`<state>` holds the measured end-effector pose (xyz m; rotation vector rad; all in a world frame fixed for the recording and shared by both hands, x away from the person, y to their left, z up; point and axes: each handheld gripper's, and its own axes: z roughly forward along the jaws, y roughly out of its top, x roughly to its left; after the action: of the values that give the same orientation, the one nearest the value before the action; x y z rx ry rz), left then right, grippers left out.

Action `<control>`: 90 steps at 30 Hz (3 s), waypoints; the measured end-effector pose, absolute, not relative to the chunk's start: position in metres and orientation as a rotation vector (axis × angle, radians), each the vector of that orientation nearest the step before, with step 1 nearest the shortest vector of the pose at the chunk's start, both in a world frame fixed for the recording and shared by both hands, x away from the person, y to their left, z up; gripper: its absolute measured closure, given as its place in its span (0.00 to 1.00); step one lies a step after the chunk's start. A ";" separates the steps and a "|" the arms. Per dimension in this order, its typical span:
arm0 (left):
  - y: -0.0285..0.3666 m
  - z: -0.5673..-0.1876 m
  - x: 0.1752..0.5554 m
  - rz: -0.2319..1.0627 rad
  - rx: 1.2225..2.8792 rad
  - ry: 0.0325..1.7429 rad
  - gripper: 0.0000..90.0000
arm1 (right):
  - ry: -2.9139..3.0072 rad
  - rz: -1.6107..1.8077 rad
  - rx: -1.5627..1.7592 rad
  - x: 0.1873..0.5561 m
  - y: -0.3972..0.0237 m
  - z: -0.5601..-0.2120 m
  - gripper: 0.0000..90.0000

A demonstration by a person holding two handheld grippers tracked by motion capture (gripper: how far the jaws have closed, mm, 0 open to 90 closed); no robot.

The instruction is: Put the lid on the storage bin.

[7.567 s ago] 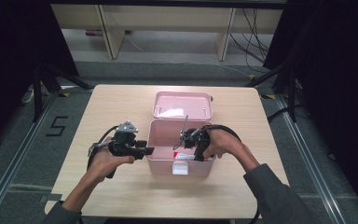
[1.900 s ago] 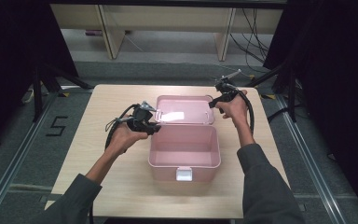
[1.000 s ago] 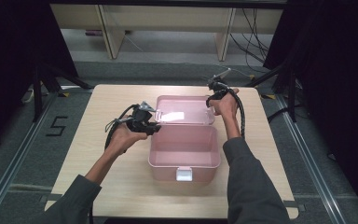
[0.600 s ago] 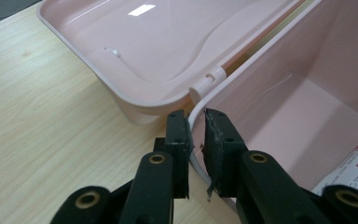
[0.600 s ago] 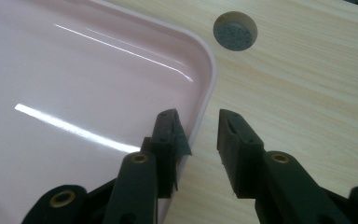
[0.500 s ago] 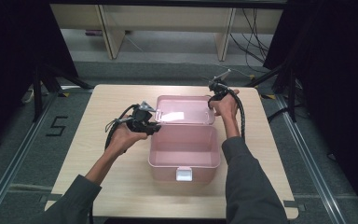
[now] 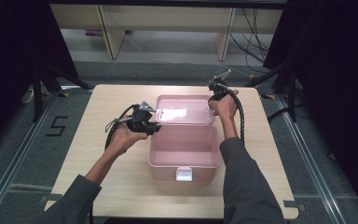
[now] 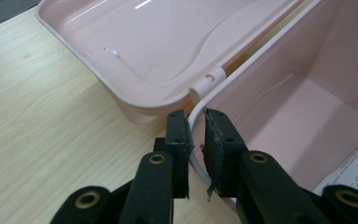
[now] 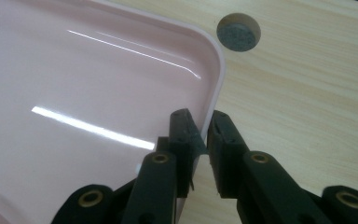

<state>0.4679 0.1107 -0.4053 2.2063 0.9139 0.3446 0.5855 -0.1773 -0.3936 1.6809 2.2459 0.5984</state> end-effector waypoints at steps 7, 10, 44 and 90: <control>0.110 -0.405 0.468 0.345 2.203 0.913 0.88 | 2.208 0.666 1.618 0.581 -0.181 -0.392 0.91; 0.110 -0.405 0.468 0.344 2.202 0.912 0.88 | 2.183 0.686 1.629 0.578 -0.183 -0.390 0.91; 0.106 -0.407 0.467 0.379 2.188 0.916 0.88 | 2.045 0.993 1.486 0.529 -0.202 -0.342 0.94; 0.108 -0.411 0.464 0.365 2.108 0.991 0.87 | 1.960 1.232 1.187 0.432 -0.218 -0.329 0.97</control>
<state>0.4639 0.1084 -0.4109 2.1082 0.9909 0.3648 0.4318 -0.2179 -0.3290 1.1871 1.9602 1.2317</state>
